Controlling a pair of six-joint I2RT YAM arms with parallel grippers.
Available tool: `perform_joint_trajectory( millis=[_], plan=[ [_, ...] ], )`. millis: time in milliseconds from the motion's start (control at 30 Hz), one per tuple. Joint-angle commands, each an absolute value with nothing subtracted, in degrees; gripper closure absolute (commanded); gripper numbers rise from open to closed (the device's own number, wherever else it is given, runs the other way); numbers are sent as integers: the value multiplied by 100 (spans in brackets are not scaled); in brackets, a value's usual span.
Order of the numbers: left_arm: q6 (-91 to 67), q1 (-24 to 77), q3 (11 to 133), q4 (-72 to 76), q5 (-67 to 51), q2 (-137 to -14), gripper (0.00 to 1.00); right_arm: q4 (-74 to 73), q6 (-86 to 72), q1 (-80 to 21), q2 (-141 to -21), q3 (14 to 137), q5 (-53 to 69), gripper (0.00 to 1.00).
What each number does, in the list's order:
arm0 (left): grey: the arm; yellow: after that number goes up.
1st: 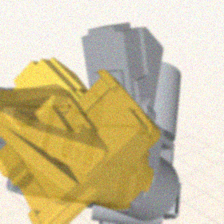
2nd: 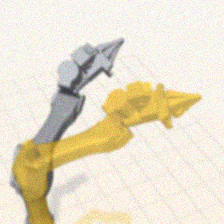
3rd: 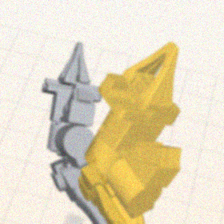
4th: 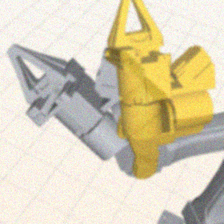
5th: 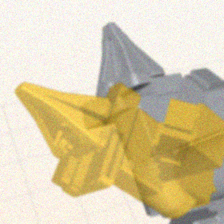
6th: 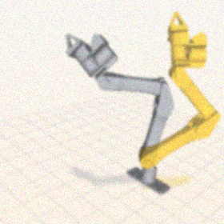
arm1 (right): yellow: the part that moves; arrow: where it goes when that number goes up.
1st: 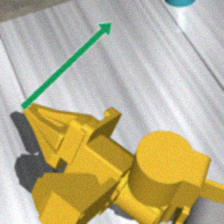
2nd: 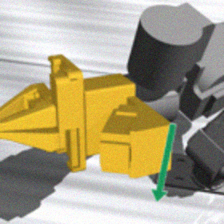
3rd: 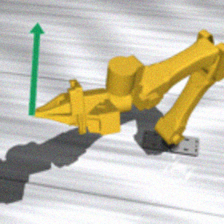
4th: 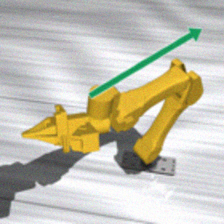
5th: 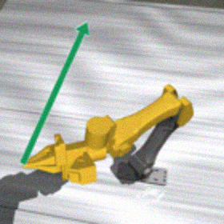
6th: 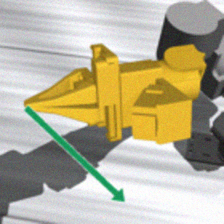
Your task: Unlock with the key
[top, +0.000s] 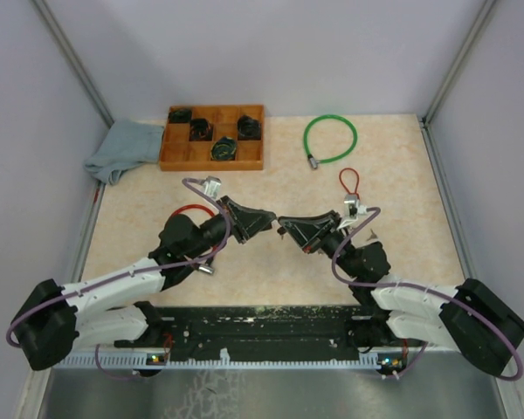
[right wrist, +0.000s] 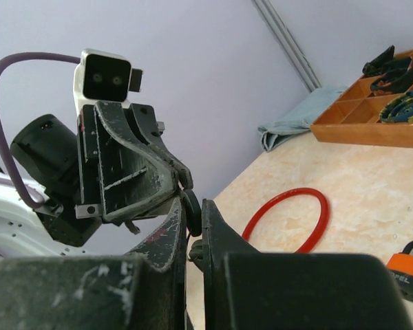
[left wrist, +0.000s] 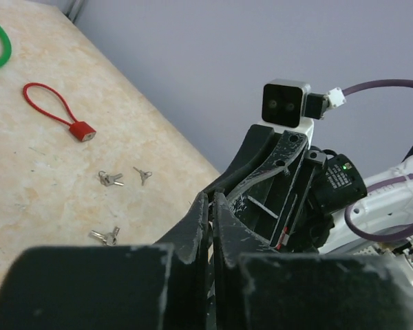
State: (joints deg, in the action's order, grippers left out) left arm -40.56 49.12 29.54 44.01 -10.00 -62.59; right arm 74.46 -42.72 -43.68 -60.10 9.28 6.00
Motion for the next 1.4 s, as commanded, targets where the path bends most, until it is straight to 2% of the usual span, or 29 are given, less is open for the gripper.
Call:
perform_joint_trajectory(
  millis=[0,133,233,400,533,733,867,1100,1367],
  plan=[
    [-4090,4891,2847,5071,-1206,-6237,100,7842,-4390,-4351,-6091,952,695,100],
    [-3769,4849,2845,4921,-1260,-6074,100,7841,-4348,-4335,-6067,873,849,98],
    [-3353,4843,2920,4403,-1251,-5857,100,7504,-4208,-4235,-5880,911,1151,85],
    [-2383,4771,3339,3022,-1530,-5630,100,6841,-4061,-3598,-5525,1159,2488,60],
    [-1754,4712,3921,1856,-1872,-5669,100,6015,-3699,-3280,-5299,1542,3510,51],
    [-1183,4675,4746,373,-2202,-5935,100,5704,-3460,-2848,-5229,1813,4450,50],
    [-1052,4634,5011,-65,-2566,-6057,100,5680,-3325,-2786,-5282,1884,4722,50],
    [-1113,4563,5071,-20,-3227,-6191,100,5827,-3305,-2786,-5560,2018,4959,53],
    [-1309,4526,5008,282,-3574,-6319,100,6729,-3739,-2785,-6134,1992,5312,65]
  ],
)
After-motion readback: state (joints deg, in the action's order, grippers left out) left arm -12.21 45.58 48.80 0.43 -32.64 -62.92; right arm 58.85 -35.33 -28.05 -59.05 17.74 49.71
